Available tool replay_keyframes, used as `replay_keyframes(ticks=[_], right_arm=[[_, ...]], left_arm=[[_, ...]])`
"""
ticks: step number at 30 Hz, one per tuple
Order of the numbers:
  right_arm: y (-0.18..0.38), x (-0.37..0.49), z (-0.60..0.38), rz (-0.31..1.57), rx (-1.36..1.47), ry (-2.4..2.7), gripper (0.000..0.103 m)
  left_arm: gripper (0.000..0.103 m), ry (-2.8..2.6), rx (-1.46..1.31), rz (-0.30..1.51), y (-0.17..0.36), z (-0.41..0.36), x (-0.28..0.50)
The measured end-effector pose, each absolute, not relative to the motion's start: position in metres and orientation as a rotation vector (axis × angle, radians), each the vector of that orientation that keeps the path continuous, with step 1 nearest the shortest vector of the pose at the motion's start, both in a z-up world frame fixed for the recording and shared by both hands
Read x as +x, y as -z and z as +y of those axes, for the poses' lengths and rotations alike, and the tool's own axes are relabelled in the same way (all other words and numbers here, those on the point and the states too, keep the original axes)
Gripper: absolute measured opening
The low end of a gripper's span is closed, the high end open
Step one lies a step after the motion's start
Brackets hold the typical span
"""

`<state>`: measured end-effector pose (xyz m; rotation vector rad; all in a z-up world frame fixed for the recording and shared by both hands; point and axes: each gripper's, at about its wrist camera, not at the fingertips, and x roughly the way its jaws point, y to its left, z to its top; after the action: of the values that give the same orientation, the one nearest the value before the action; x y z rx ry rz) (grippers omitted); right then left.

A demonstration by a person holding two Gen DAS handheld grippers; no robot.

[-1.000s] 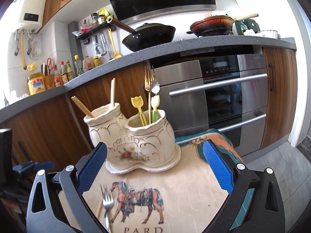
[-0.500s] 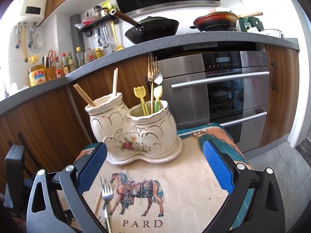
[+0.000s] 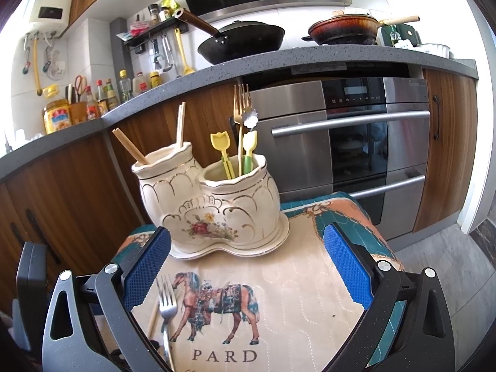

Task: Organize utensils
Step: 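Grasp the last chopstick with the left tool while the right tool grasps a silver fork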

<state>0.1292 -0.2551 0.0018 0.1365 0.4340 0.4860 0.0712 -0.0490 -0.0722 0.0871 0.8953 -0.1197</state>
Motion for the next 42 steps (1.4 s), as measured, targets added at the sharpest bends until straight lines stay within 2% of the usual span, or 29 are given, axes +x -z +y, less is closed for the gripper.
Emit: replay_keyframes(ticks=[4,6,9,12,21,32,37,39,42], right_arm=[[-0.001,0.129,-0.255,0.439,0.135,-0.488,0.098],[-0.002,0.129,-0.255,0.438,0.134,-0.492,0.098],[-0.002,0.129,-0.255,0.442,0.131,-0.496,0.098],[0.0,0.129,-0.252,0.471,0.115,-0.513,0.098],[0.031,0.125,-0.198,0.718,-0.115,-0.659,0.094],[0.053,0.108,-0.165,0.836,-0.256,-0.765,0.039],[0.059,0.102,-0.157,0.858,-0.299,-0.793,0.025],[0.06,0.101,-0.155,0.853,-0.306,-0.797,0.024],[0.061,0.105,-0.159,0.863,-0.262,-0.794,0.013]], left_arm=[[0.045,0.174,0.13,0.901,0.068,-0.056,0.07],[0.027,0.19,0.136,0.915,0.066,-0.055,0.071],[0.016,0.177,0.142,0.93,0.065,-0.047,0.073],[0.012,0.165,0.137,0.94,0.064,-0.037,0.074],[0.007,0.146,0.137,0.949,0.065,-0.017,0.075],[0.008,0.158,0.109,0.937,0.066,-0.011,0.077],[0.008,0.161,0.115,0.935,0.066,-0.012,0.074],[0.01,0.16,0.119,0.933,0.066,-0.013,0.075],[0.014,0.154,0.11,0.931,0.067,-0.014,0.078]])
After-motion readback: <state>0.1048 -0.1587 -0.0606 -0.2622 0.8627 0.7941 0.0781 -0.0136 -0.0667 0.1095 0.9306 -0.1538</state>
